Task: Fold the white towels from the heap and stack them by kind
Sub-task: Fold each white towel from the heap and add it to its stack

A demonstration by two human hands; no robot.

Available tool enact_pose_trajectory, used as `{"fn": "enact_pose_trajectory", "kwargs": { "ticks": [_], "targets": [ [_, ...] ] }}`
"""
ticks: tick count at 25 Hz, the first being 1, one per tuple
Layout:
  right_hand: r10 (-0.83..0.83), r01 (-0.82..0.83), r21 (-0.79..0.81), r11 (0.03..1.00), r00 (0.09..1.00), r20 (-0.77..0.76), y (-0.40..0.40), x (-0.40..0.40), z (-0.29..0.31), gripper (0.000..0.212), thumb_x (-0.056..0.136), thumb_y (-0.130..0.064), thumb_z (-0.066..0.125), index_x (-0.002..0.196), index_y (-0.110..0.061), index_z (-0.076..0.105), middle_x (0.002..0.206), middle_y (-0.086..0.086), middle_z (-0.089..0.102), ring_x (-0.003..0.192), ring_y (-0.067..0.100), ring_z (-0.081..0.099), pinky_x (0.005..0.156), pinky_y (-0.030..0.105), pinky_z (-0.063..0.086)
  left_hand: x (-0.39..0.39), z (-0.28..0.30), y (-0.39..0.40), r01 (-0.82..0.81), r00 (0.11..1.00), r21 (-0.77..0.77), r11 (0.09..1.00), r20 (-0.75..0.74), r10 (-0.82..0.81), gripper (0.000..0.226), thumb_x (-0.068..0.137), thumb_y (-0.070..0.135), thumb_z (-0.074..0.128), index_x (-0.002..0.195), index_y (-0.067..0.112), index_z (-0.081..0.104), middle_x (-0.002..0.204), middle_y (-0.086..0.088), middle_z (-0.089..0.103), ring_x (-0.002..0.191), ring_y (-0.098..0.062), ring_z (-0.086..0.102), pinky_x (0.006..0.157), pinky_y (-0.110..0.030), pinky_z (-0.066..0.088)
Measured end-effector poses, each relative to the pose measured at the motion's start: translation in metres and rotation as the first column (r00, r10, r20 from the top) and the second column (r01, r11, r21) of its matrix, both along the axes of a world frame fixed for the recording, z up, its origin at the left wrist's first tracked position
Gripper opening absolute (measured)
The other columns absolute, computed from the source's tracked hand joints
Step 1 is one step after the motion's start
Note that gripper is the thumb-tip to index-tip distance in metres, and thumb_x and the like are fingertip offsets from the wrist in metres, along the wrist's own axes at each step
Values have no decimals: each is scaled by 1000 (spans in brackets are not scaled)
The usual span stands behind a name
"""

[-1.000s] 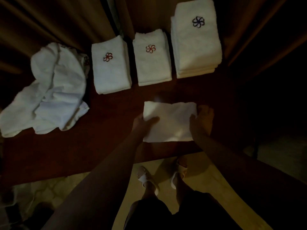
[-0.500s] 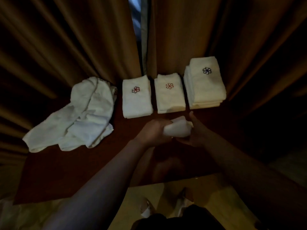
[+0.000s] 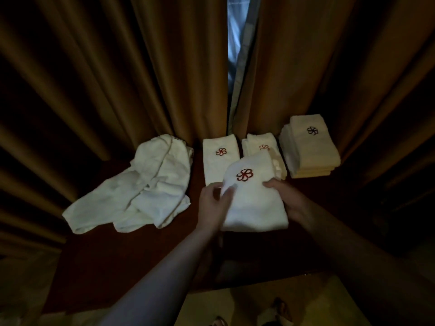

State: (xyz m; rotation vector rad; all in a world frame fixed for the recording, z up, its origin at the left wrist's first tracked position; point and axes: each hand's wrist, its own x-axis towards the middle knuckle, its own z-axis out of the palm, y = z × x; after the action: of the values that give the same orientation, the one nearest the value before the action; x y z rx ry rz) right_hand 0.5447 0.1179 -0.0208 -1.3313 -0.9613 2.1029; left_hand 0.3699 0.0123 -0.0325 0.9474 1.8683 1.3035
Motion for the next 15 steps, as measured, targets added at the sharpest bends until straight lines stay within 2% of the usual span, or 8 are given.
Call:
{"fn": "enact_pose_trajectory", "kwargs": {
  "ticks": [1, 2, 4, 5, 7, 10, 12, 15],
  "targets": [
    [-2, 2, 3, 1000, 1000, -31, -4, -6, 2, 38, 86, -14, 59, 123, -8, 59, 113, 14, 69, 106, 30, 65, 94, 43, 49, -11, 3, -2, -2, 948, -111, 994, 315, 37, 45, 84, 49, 67, 109, 13, 65, 108, -4, 69, 96, -15, 66, 75, -20, 49],
    [12, -13, -4, 1000, 999, -47, -7, -11, 5, 40, 84, -17, 60, 124, -9, 59, 114, 15, 69, 107, 32, 64, 96, 47, 48, -20, 7, -4, 95, 793, -154, 983, 609, 18, 50, 86, 49, 64, 117, 10, 64, 110, -8, 70, 97, -19, 68, 75, -25, 53],
    [46, -46, -31, 998, 999, -11, -15, -19, 8, 43, 80, -23, 61, 122, -10, 60, 113, 16, 69, 107, 36, 64, 98, 50, 45, -35, 21, -10, 230, 516, -109, 967, 856, -27, 51, 92, 51, 54, 121, 12, 65, 112, -11, 71, 101, -25, 69, 78, -35, 56],
    [49, -49, -58, 997, 999, 9, -19, -23, 7, 42, 81, -24, 59, 120, -9, 61, 112, 18, 69, 106, 36, 64, 98, 49, 45, -40, 23, -10, 252, 488, -91, 963, 872, -45, 51, 93, 53, 51, 123, 13, 64, 116, -12, 69, 105, -27, 67, 81, -38, 55],
    [49, -49, -104, 993, 999, -5, -28, -31, 4, 45, 79, -25, 59, 119, -5, 61, 109, 20, 69, 105, 36, 64, 98, 45, 46, -43, 25, -5, 270, 510, -76, 960, 857, -76, 52, 92, 52, 53, 126, 13, 61, 121, -14, 66, 109, -29, 65, 86, -40, 53],
    [-32, 29, -47, 998, 997, -68, -31, -44, -2, 56, 58, -29, 83, 105, -1, 70, 104, 22, 70, 91, 23, 69, 79, 29, 54, -43, 13, 12, 171, 704, -133, 976, 710, -26, 77, 67, 62, 76, 127, 16, 59, 114, -9, 70, 104, -25, 68, 91, -41, 53],
    [-98, 98, 30, 995, 995, -9, -28, -48, -4, 41, 77, -32, 75, 108, -6, 67, 109, 19, 69, 92, 21, 68, 75, 31, 53, -41, -5, 26, 121, 819, -115, 986, 573, -34, 93, 57, 78, 71, 131, 24, 54, 115, -2, 70, 104, -22, 68, 94, -43, 52],
    [-184, 174, 91, 981, 977, 112, -8, -46, -7, 33, 85, -37, 69, 102, -9, 69, 92, 8, 74, 85, 21, 71, 70, 29, 54, -40, -30, 52, 99, 859, -157, 983, 511, -5, 84, 63, 83, 58, 128, 31, 53, 114, -1, 69, 104, -24, 66, 97, -49, 49]
  ]
}}
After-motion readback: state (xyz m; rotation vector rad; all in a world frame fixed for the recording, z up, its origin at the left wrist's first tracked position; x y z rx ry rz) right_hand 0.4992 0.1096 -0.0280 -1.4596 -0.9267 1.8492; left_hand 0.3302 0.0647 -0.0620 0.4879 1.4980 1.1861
